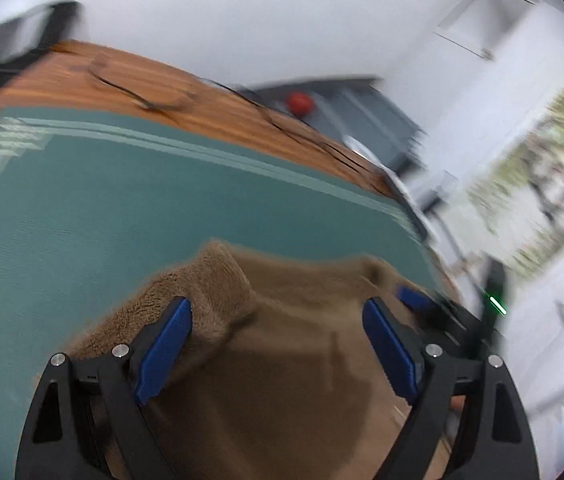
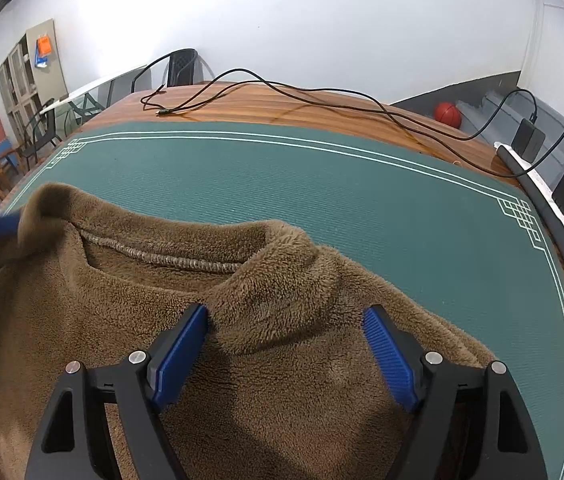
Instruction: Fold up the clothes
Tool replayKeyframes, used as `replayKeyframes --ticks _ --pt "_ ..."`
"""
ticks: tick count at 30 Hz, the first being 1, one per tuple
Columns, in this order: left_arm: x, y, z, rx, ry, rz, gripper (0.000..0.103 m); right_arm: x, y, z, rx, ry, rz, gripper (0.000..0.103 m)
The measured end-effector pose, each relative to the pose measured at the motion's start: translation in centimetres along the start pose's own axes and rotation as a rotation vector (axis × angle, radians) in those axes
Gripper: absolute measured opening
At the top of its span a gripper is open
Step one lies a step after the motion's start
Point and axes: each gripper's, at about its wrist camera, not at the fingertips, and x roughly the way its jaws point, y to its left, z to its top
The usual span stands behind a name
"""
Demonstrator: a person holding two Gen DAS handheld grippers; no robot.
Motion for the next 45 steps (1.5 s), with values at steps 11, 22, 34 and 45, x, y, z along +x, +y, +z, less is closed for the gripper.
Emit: replayKeyframes --ticks 11,22,34,45 --pt "-3.5 1.1 -1.0 -0.035 -0.004 -0.031 0.090 -0.1 -0.3 -0.1 0.006 0.002 0.000 0.085" --pt "-3.8 -3.8 -3.2 0.134 0.067 -0.086 0.090 -0.2 -0.3 -0.1 0.005 0.003 -0.006 0.086" --pt "4.1 0.4 -0.4 -0.053 0.129 0.030 0.090 -0.2 -0.1 -0.1 0.002 -0.002 -0.013 0.086" --pt "3.9 1.4 1.2 -0.278 0.082 -0.143 0.098 -0.2 -0.1 0.0 0.004 -0.002 -0.017 0.086"
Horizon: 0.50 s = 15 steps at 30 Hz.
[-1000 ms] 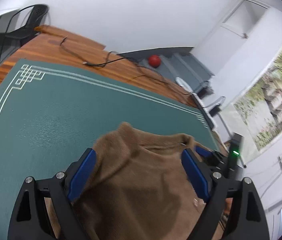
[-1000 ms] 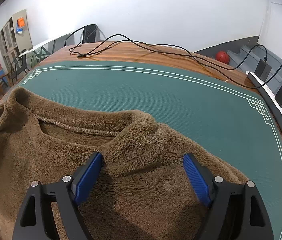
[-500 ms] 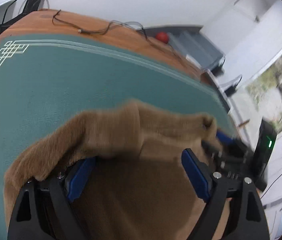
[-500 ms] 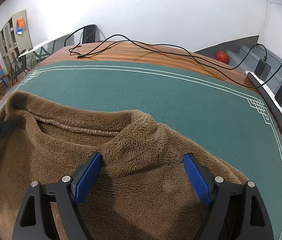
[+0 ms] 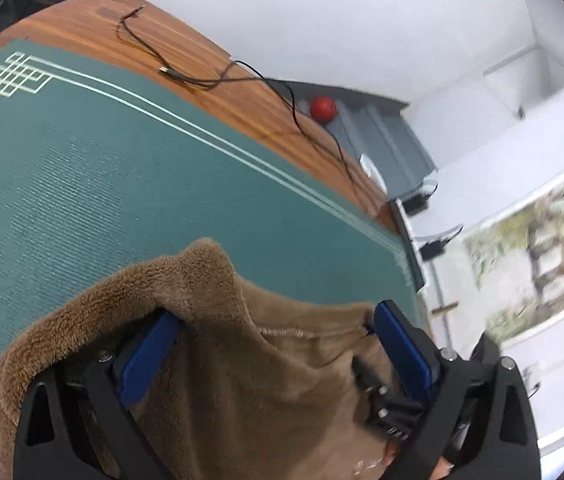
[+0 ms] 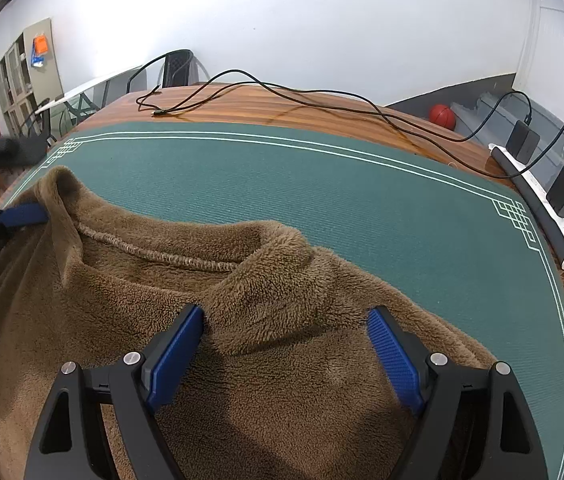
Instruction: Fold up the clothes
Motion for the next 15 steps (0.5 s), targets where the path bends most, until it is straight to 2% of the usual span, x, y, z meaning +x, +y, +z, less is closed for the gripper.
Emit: replayKeyframes --ticks 2,11,15 --pt "0.0 0.1 0.3 -0.020 -0.002 -0.011 0.099 0.0 0.0 0.0 0.001 0.000 0.000 0.086" --pt "3.2 -2.7 0.0 0.121 0.087 0.214 0.102 0.1 -0.1 0.1 0.007 0.002 0.009 0.086" --pt "2.5 -3.4 -0.7 0.119 0.113 0.208 0.102 0.2 -0.3 0.1 0.021 0.007 0.024 0.087"
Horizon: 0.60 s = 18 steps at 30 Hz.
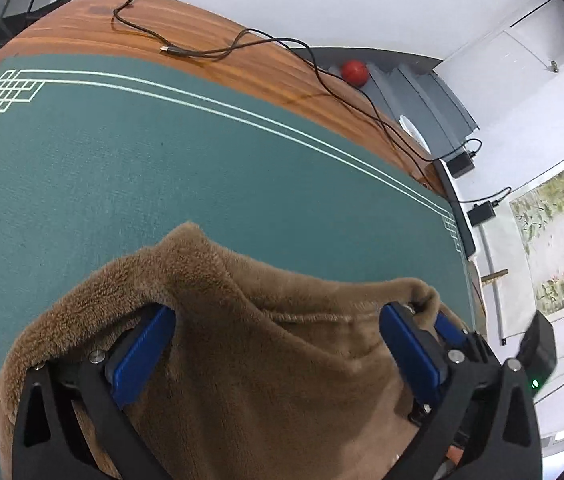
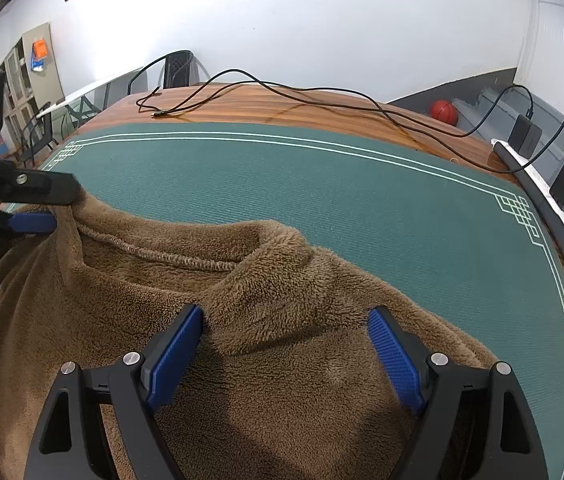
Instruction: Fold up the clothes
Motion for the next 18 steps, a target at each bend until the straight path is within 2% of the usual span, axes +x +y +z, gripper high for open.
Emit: replayKeyframes --ticks 4,10,18 --pt "-2.0 -0.8 -1.6 0.034 0.017 -0.040 0.102 0.1 -0.2 0.0 0.011 0.005 0.010 0.088" --pt "-7.2 0.1 -5.2 0.076 -0.001 -0.051 0.102 0.2 -0.4 0.0 0.022 0.006 0.020 0.089" --pt "-15.9 2.7 -12.7 0.183 -0.032 0.080 0.102 0.3 -0.4 0.0 0.025 0.006 0.020 0.089"
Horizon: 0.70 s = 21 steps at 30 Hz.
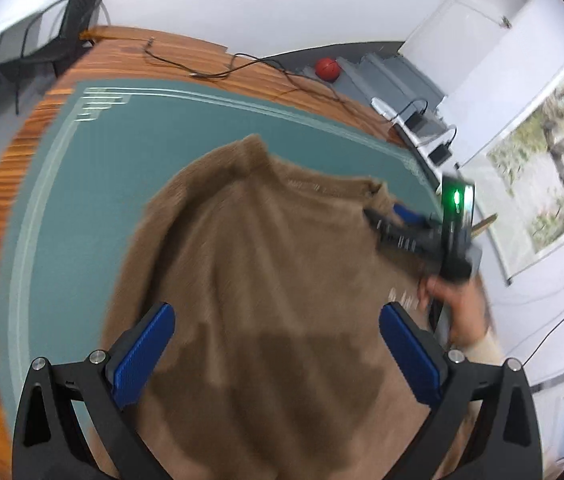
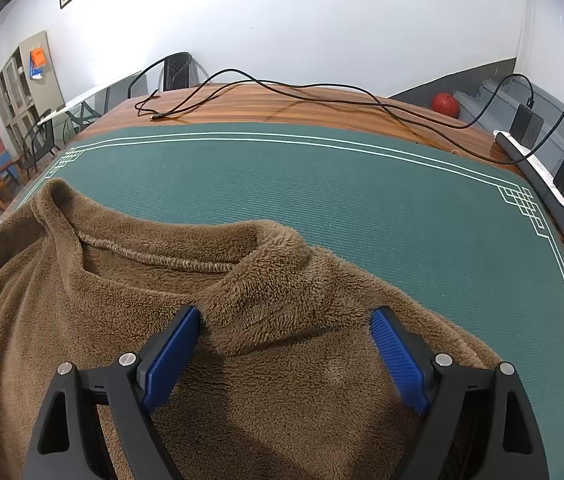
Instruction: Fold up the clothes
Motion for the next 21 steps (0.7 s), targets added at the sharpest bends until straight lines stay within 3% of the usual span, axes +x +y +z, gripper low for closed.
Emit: replayKeyframes --ticks 6,11,17,20,21 --pt "-3.6 2.9 -5.8 0.001 0.018 0.118 0.102 -0.1 0.1 0.0 -0.002 -0.001 -0.004 0.089" --pt "-3.9 5.4 -8.8 -0.030 0.036 0.194 0.102 -0.2 0.3 0.0 -0.006 -0.003 -0.013 0.090" --pt "-2.2 7.8 -10.5 -0.047 0.066 0.210 0.102 -0.4 0.4 -0.2 -0.013 -0.008 -0.029 0.091" --pt "-1.7 8.2 -10.8 -0.051 0.072 0.174 0.090 -0.4 0.2 -0.1 -0.010 -0.006 -0.024 0.091" --pt "-1.5 8.2 -10.8 -0.051 0.078 0.159 0.075 -0.4 0.1 -0.1 -0.008 -0.005 -0.022 0.091"
